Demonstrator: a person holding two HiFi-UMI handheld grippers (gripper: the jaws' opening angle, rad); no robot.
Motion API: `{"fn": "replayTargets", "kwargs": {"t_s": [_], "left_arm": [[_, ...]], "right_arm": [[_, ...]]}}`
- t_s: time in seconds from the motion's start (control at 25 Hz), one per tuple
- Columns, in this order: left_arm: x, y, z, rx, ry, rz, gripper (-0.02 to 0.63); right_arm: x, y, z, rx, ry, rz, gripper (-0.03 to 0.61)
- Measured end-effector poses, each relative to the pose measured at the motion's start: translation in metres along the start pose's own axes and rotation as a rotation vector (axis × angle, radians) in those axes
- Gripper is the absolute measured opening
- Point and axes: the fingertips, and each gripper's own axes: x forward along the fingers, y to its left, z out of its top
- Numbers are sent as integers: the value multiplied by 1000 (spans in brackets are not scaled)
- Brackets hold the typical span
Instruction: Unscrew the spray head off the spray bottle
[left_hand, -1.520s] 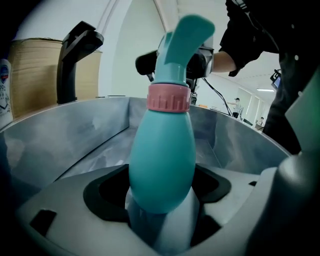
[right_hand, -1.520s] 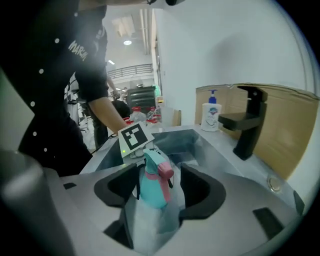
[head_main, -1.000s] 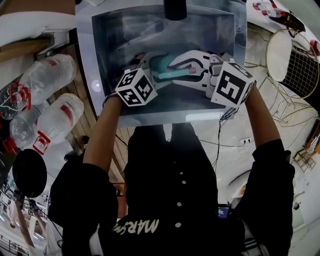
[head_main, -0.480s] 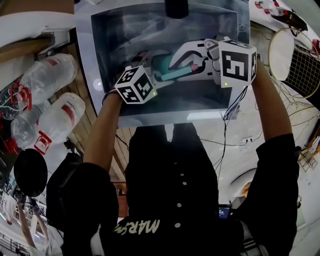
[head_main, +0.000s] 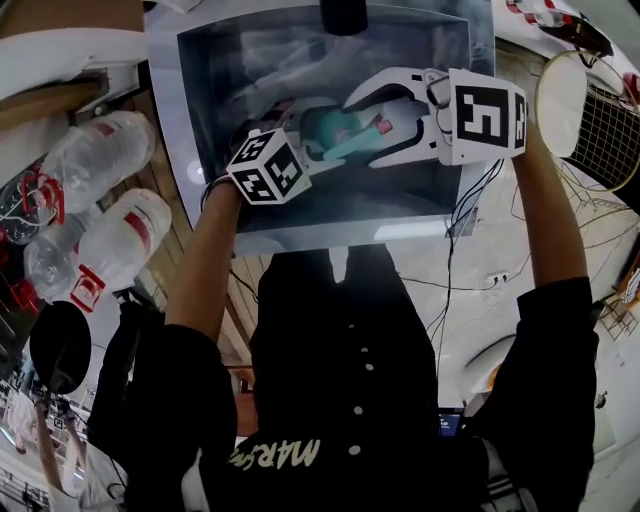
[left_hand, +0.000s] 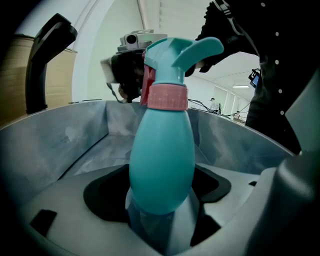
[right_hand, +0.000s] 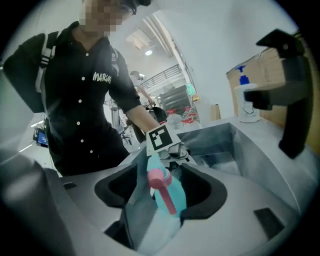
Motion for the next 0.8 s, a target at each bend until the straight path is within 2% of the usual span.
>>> {"fn": "replayTargets", "kwargs": {"t_s": [0.08,0.28,0.44,0.52,0.64,0.8], "left_arm": [[1,1,0,-7,0,11,385],[1,0,0,-32,2,47,385],[1,1,2,-47,-3,79,386],[1,2,2,-56,-6,93,386],[1,2,2,-65,-11,105,387],[2,4,2,-76,-21,112,385]], "right_arm": [[-16,3,0,25,-13,-111,279],[-56,11,-1,108,-119,-522,285],[-53,30,-2,256,-238,-773,274],[-40,33,-4,360,-288,-852,276],[-15,29,-9,478,-316,-911,287],[12,18,-9,507,-313,-947,285]]}}
